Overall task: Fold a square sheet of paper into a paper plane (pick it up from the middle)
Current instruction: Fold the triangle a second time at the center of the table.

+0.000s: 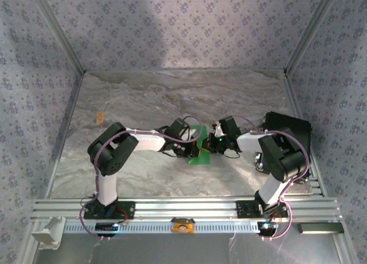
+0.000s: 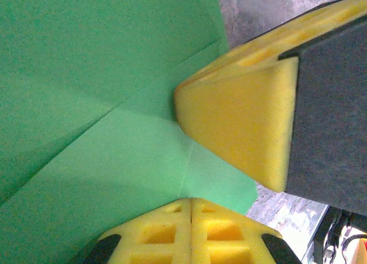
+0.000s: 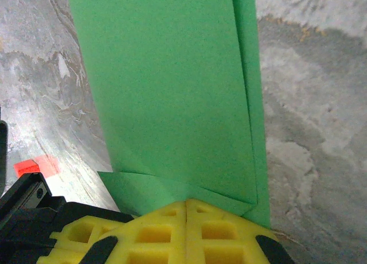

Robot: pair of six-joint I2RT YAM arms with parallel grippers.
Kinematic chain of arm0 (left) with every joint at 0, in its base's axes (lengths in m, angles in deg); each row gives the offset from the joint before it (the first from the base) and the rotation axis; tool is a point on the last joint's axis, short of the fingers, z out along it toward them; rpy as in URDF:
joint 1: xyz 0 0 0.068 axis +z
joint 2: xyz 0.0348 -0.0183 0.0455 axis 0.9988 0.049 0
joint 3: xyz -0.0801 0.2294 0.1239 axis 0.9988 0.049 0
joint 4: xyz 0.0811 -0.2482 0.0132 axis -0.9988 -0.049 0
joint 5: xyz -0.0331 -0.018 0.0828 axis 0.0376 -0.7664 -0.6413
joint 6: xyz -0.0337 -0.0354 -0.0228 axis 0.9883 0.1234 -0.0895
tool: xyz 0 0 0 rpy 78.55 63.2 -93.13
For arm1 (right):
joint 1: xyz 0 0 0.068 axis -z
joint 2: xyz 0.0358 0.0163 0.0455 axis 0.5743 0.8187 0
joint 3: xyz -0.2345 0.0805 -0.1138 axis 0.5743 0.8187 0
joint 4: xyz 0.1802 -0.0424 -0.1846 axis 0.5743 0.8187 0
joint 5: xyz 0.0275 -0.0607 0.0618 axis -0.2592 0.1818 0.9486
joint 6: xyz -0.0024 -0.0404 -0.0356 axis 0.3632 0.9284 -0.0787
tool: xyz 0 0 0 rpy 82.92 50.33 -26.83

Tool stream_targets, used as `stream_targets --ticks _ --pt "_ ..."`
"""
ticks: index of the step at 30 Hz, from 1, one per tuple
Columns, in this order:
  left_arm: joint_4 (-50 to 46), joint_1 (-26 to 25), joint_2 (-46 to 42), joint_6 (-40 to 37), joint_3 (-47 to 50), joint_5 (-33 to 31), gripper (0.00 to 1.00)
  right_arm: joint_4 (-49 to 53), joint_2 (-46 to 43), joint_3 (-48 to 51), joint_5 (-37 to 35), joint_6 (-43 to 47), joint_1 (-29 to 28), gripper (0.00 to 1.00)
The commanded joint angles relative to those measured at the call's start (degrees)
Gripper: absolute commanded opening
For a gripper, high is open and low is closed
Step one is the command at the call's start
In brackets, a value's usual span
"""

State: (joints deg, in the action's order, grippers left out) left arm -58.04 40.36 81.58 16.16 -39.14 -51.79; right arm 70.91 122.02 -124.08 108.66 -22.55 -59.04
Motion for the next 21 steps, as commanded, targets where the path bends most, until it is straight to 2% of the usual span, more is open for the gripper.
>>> stream_targets --ticks 1,21 --pt "-3.4 -0.1 -0.9 -0.8 2.1 -1.0 0.05 4.1 0.8 2.0 -4.0 0.1 0.6 0.0" --pt "-12.8 -0.8 -6.9 -6.5 6.0 -6.0 0.07 4.3 0.8 2.1 -4.2 0.3 1.0 0.0"
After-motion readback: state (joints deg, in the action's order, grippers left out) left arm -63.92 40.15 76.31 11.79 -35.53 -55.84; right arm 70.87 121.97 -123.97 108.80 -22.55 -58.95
